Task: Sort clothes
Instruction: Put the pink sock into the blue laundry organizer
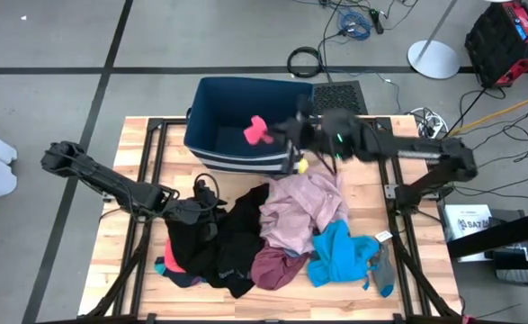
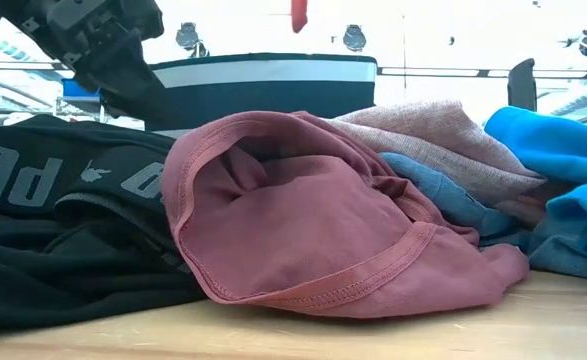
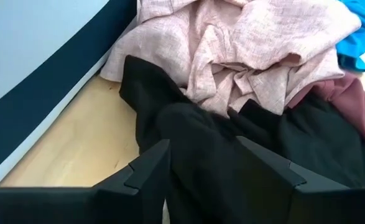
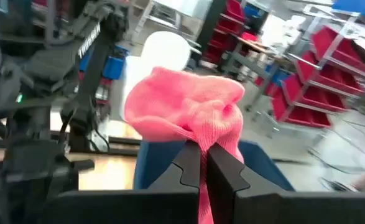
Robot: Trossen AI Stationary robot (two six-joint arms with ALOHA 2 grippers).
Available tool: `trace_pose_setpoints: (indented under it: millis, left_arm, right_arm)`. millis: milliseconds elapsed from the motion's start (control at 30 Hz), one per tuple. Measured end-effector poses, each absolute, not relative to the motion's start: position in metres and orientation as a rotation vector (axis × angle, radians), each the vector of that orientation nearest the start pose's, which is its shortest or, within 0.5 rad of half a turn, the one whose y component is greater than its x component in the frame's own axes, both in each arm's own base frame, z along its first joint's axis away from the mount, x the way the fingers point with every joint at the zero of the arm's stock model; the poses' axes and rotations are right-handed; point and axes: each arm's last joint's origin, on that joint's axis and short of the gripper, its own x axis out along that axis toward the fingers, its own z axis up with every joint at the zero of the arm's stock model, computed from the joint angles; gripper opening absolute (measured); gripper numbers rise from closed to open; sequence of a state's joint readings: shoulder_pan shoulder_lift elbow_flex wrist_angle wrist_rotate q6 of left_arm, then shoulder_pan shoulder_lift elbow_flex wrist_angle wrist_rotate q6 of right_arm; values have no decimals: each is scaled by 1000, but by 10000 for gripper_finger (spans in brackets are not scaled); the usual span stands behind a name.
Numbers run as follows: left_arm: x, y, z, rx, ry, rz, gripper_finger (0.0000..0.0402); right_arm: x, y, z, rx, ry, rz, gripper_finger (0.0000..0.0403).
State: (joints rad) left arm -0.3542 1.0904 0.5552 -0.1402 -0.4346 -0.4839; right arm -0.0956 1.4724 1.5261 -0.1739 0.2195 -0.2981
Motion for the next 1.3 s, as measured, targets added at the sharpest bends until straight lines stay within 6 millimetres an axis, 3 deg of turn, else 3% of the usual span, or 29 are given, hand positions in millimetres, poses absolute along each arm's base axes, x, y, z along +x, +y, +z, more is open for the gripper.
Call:
trace_pose_setpoints:
  millis: [200, 367, 533, 767, 967, 1100, 1300]
  left_arm:
    - [204, -62, 205, -211, 588, 220, 187]
    - [204, -63, 206, -213, 587, 217, 187]
    - [204, -63, 206, -213, 587, 217, 187]
    - [204, -62, 205, -211, 590, 218, 187]
    - [204, -63, 205, -210, 592, 217, 187]
    - [204, -63, 205, -209, 593, 216, 187]
    - [203, -62, 205, -206, 600, 216, 187]
  right_arm:
    - [356, -106, 435, -197, 255, -303, 0]
    - [379, -149, 411, -117, 398, -354, 0]
    - [396, -178, 382, -42, 561, -388, 0]
    - [404, -195, 354, -22, 713, -405, 0]
    - [401, -202, 353, -19, 722, -443, 8]
    - [401, -201, 354, -42, 718, -434, 46]
    - [400, -203, 355, -66, 731, -494, 134]
